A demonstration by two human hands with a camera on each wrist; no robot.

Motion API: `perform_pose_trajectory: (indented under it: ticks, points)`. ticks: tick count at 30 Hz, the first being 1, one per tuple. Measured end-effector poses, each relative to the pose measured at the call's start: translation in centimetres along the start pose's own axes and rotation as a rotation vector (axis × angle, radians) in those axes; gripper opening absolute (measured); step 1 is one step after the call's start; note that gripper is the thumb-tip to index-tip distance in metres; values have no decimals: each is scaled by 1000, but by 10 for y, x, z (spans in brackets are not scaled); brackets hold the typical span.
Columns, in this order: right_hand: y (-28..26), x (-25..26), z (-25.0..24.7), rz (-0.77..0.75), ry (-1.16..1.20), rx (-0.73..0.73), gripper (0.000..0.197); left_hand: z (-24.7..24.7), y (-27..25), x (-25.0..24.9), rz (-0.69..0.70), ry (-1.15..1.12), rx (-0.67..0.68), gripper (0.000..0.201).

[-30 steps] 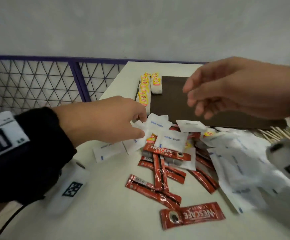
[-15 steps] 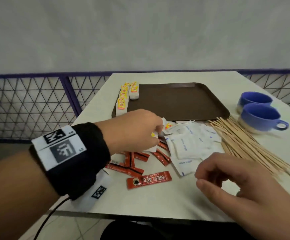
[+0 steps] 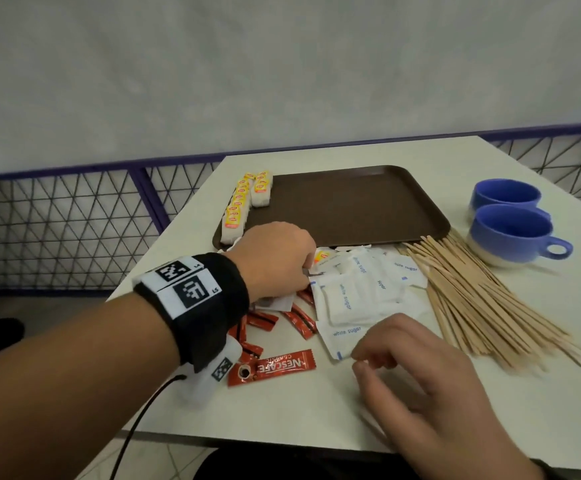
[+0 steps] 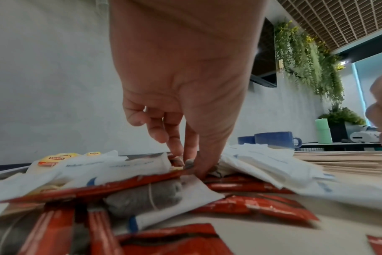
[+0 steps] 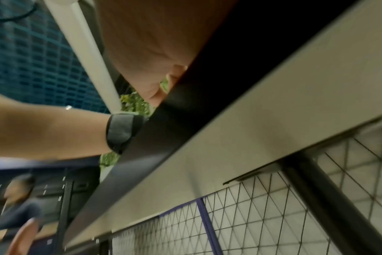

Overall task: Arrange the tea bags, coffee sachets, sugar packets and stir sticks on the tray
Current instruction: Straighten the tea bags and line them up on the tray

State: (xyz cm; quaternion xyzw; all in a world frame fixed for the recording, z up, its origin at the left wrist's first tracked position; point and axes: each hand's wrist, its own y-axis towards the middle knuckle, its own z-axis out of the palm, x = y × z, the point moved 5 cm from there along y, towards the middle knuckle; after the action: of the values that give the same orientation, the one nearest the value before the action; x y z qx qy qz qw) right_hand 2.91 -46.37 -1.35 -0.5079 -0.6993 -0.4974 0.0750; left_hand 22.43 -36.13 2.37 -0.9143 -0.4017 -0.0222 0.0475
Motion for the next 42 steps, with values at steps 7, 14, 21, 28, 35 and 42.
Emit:
perform_pose_trajectory:
  ticks: [7, 14, 21, 28, 35, 42]
  points:
    - [-12, -27, -6, 405, 412, -95, 17, -22, -21, 8, -57, -7, -128, 8]
    - [-4, -27, 3, 578, 592, 56, 16, -32, -86, -10, -90, -92, -332, 4]
    - [4, -29, 10, 799, 901, 27, 31, -7, -131, -55, 19, -161, -518, 4]
    - [0, -36, 10, 725, 785, -35, 13, 20, -140, -79, 182, -209, -514, 10]
    - [-3, -38, 5, 725, 656, -5, 10, 1, -109, -10, -80, -468, -374, 14]
    - [-4, -37, 5, 691, 696, -11, 15, 9, -58, 26, -230, -159, -101, 17]
